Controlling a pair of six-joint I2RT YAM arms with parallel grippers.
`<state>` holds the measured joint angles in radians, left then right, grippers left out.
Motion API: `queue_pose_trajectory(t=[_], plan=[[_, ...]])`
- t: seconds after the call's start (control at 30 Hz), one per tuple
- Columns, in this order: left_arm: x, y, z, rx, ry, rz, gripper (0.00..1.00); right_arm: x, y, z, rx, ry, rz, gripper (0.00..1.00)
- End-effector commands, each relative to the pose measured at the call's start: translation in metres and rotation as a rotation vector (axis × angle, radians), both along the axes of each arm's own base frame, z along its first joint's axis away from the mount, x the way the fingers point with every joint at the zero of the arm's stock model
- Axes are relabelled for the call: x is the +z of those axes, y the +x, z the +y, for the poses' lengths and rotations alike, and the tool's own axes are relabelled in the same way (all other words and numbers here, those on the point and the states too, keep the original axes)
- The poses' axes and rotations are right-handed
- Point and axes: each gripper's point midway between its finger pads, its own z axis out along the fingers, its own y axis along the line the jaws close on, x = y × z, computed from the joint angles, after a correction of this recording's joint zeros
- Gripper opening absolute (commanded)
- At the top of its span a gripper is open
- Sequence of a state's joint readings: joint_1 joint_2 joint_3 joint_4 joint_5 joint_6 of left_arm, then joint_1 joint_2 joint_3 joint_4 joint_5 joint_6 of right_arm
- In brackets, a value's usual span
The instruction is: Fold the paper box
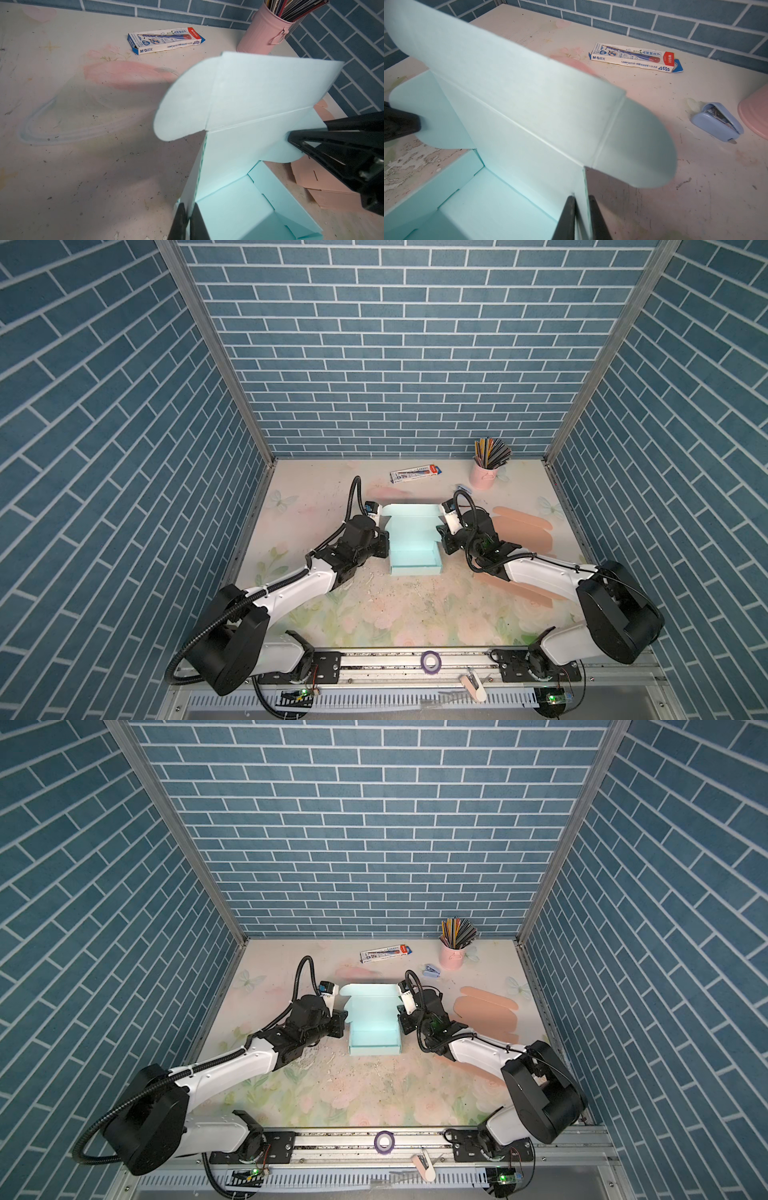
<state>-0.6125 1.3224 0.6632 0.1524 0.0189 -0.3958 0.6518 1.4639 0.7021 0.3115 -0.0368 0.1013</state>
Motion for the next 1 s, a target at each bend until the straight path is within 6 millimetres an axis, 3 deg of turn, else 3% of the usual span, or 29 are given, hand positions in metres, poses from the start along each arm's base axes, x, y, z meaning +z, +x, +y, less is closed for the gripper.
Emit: queue_pose_trajectory(t=[0.0,0.2,0.47,0.63,0.97], plan=[[0.006,0.007,0.004,0.048,-0.009,-0.035,0.08,0.001,0.003,-0.007,-0.054,-0.021,0.009,0.11],[0.007,0.008,-0.005,0.027,-0.005,-0.041,0.08,0.006,0.011,0.006,-0.040,-0.025,-0.018,0.10],[0.000,0.013,-0.002,0.061,0.025,-0.030,0.08,0.007,0.016,0.021,-0.035,-0.039,-0.056,0.11],[0.016,0.023,-0.007,0.091,0.020,-0.077,0.06,0.002,0.018,0.036,-0.021,-0.024,-0.055,0.17],[0.017,0.026,0.001,0.154,0.043,-0.132,0.06,0.033,0.019,0.052,-0.016,0.134,-0.038,0.20]])
